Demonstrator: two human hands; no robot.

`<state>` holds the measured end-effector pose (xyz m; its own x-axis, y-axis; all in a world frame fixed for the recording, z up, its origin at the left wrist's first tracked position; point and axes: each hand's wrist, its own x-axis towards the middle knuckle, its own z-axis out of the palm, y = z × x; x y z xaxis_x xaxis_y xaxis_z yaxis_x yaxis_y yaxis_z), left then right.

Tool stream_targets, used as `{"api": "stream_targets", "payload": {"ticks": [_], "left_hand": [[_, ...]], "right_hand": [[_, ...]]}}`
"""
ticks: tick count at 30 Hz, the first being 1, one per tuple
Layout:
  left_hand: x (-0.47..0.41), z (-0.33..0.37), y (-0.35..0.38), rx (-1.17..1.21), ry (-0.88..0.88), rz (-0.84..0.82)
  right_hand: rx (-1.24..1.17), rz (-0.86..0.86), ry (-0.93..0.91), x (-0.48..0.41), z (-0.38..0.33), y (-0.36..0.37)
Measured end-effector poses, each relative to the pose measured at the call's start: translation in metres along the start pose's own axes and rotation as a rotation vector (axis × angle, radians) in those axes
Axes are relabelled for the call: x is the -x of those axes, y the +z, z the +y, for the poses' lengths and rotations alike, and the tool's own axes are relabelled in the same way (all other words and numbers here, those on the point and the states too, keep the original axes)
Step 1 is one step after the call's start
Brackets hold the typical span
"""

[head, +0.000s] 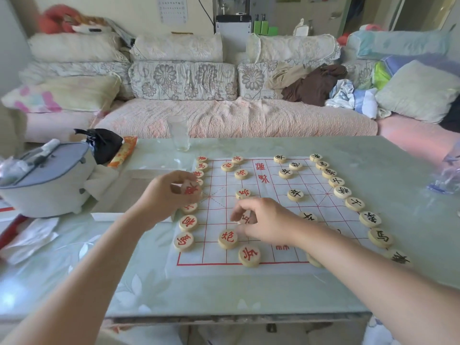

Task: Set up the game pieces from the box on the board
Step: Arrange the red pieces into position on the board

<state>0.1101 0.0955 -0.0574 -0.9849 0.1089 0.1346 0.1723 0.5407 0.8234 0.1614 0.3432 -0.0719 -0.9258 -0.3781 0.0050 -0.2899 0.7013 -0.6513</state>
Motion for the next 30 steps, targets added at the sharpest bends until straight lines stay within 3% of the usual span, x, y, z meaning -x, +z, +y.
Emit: {"api": "stream_targets", "payload": {"ticks": [9,15,19,22,24,26,28,30], "left_hand": [[0.057,0.002,0.015,0.287,-0.122,-0.239],[0.068,-0.005,0.011,0.472,-0.188,-0.274],[0.072,-0.009,0.010,0.460,-0.201,-0.267],[0.068,-0.014,0.008,0.211,-0.113,-0.138],[0.060,-0.028,0.000,-0.152,-0.006,0.073],[0.053,-0.049,-0.012,-0.525,0.042,0.176],[0.048,-0.071,-0.024,-0.734,-0.064,0.101],[0.045,-0.082,-0.029,-0.752,-0.158,-0.015]], "right_hand": [[-0.105,0.073,-0.132,0.004,-0.034,0.015],[-0.144,0.107,-0.186,-0.003,-0.044,0.028],[-0.098,0.100,-0.204,-0.008,-0.047,0.038],[-0.037,0.097,-0.211,-0.013,-0.047,0.044],[0.077,0.093,-0.176,-0.015,-0.045,0.047],[0.187,0.058,-0.119,-0.013,-0.045,0.050],[0.236,0.032,-0.107,-0.010,-0.044,0.055],[0.255,0.019,-0.122,-0.008,-0.044,0.061]]}}
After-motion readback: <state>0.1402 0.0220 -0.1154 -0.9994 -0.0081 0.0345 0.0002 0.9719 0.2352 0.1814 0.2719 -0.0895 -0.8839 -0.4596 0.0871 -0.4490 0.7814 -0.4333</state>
